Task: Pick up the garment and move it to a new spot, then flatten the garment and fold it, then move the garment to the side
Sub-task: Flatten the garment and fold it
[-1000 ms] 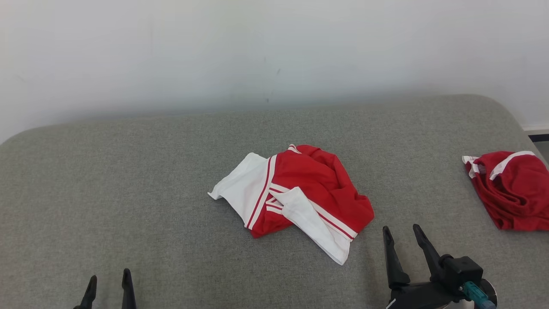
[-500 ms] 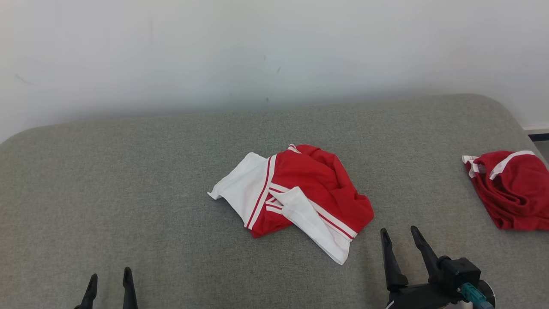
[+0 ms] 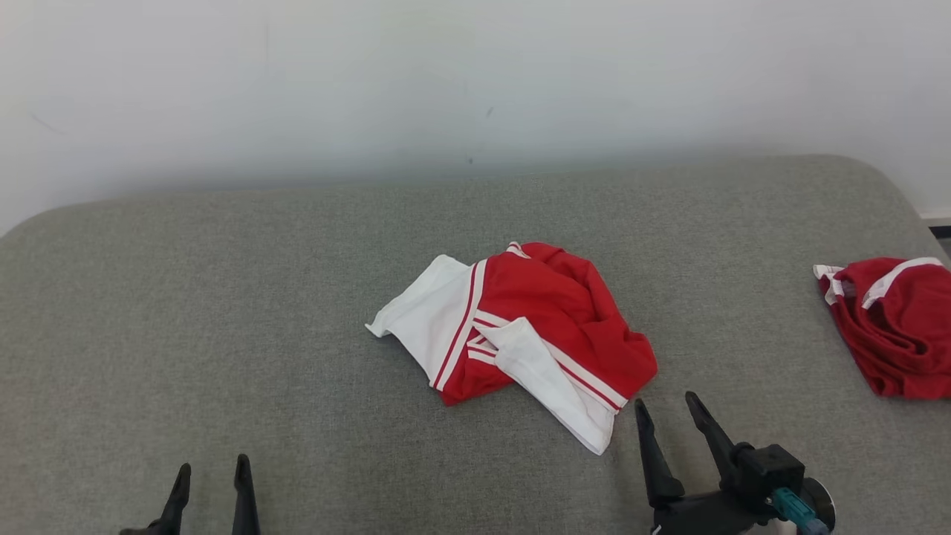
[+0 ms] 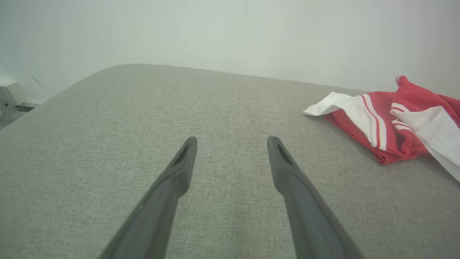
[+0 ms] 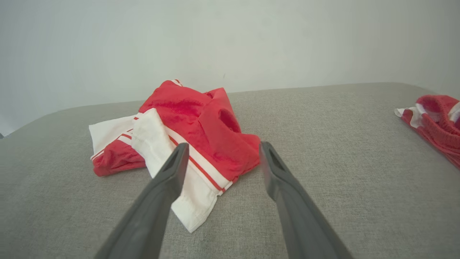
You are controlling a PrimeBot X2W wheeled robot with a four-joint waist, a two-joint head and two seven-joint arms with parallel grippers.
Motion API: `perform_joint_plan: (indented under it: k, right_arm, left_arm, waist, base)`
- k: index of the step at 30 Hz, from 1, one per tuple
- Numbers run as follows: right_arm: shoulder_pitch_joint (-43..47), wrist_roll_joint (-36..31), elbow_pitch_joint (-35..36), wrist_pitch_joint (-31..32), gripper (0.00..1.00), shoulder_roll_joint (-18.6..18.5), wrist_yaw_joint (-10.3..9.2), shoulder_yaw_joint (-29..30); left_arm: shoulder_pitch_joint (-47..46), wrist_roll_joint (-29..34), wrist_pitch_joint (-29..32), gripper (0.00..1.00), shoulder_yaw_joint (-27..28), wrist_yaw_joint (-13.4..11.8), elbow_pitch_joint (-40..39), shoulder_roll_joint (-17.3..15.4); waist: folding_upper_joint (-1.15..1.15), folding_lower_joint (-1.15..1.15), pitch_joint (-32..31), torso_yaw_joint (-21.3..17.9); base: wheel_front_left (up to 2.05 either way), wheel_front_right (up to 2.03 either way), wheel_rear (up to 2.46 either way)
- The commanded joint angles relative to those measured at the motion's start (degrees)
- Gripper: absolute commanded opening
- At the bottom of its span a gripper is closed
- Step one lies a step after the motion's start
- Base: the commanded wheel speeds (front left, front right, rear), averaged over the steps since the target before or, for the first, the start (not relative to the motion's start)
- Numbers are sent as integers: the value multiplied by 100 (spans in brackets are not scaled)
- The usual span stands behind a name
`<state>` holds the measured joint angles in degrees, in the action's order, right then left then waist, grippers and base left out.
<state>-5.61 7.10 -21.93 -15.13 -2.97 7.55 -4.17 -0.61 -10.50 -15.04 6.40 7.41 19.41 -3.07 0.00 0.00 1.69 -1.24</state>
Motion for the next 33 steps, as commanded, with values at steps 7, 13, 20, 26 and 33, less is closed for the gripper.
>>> perform_joint_plan:
  k: [7, 13, 20, 26, 33]
  right_arm:
    - [-387, -82, -414, 1, 100, -115, -12, -405]
    - [-644, -123, -622, 1, 100, -172, -12, -667]
    - [-1072, -198, -822, 2, 100, -246, -12, -657]
    - [-1257, -244, -911, 2, 89, -233, -12, -582]
    - [-1314, -199, -969, 1, 0, -232, -12, -528]
  left_arm:
    - [-269, -91, -19, 100, -369, 6, -40, 21]
    - [-334, -166, -19, 100, -501, 0, -36, 22]
    - [-474, -283, -19, 100, -693, 1, -57, 20]
    - [-541, -385, -20, 100, -818, 1, -39, 21]
    - [-553, -489, -20, 100, -881, -16, 17, 21]
  waist:
    - [0, 0, 448, 482]
    - [0, 0, 627, 721]
    - [0, 0, 827, 959]
    - [0, 0, 938, 1061]
    - [0, 0, 990, 1088]
  base:
    - [0, 0, 0]
    - [0, 0, 0]
    - [0, 0, 0]
    - [0, 0, 0]
    - [0, 0, 0]
